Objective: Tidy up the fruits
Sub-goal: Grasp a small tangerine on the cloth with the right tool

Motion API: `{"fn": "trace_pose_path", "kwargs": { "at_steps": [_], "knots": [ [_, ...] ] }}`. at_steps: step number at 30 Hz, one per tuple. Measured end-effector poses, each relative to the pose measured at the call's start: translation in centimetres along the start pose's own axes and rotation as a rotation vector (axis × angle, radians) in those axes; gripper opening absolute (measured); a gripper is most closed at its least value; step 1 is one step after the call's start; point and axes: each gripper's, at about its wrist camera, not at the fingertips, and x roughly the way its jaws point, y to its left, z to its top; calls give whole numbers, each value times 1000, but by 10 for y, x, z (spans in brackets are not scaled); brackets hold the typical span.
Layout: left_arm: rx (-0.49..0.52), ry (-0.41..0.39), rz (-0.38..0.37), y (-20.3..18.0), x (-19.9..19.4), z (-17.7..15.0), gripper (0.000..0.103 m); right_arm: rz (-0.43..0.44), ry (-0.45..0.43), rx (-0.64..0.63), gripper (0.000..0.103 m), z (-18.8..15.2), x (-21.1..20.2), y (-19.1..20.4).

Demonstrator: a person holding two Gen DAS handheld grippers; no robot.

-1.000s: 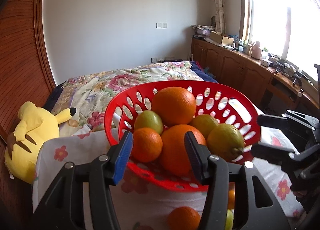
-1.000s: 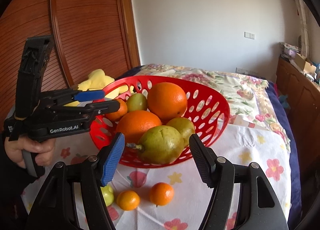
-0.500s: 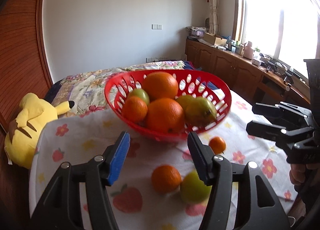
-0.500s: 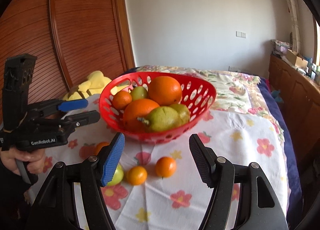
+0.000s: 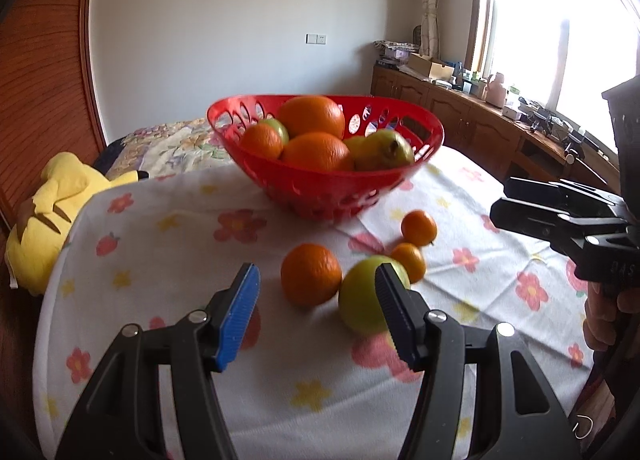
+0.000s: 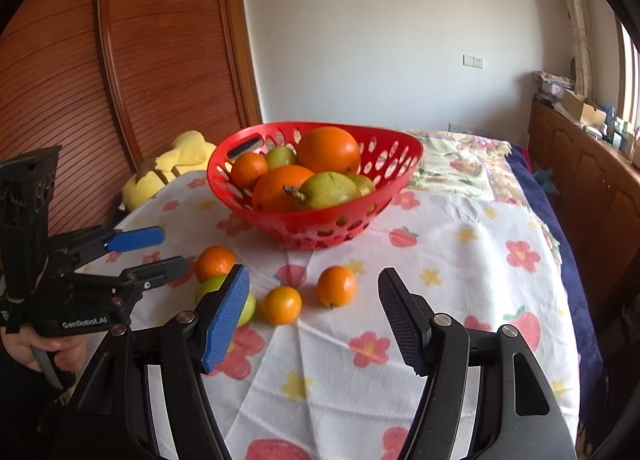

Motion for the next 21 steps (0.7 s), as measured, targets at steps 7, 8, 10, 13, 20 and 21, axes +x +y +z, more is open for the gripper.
{"fn": "trace_pose_path", "kwargs": {
  "at_steps": [7, 8, 10, 13, 20, 21],
  "knots": [
    [1, 22, -1, -1, 6, -14, 60, -4, 32, 4, 69, -7, 12, -1],
    [1, 23, 0, -1, 6, -13, 60, -4, 36, 5, 69, -7, 14, -1],
    [4, 26, 2, -1, 8, -13, 60, -2, 47, 6, 69, -7, 21, -2],
    [13, 24, 15, -2, 9, -16, 61, -8, 68, 1, 68, -6, 34, -4],
    [28, 23, 19, -4, 7, -18, 60, -12, 118, -16, 62, -2, 62, -8],
    [31, 25, 20, -5, 8, -17, 61, -11, 124, -14, 61, -2, 65, -9]
  ]
}}
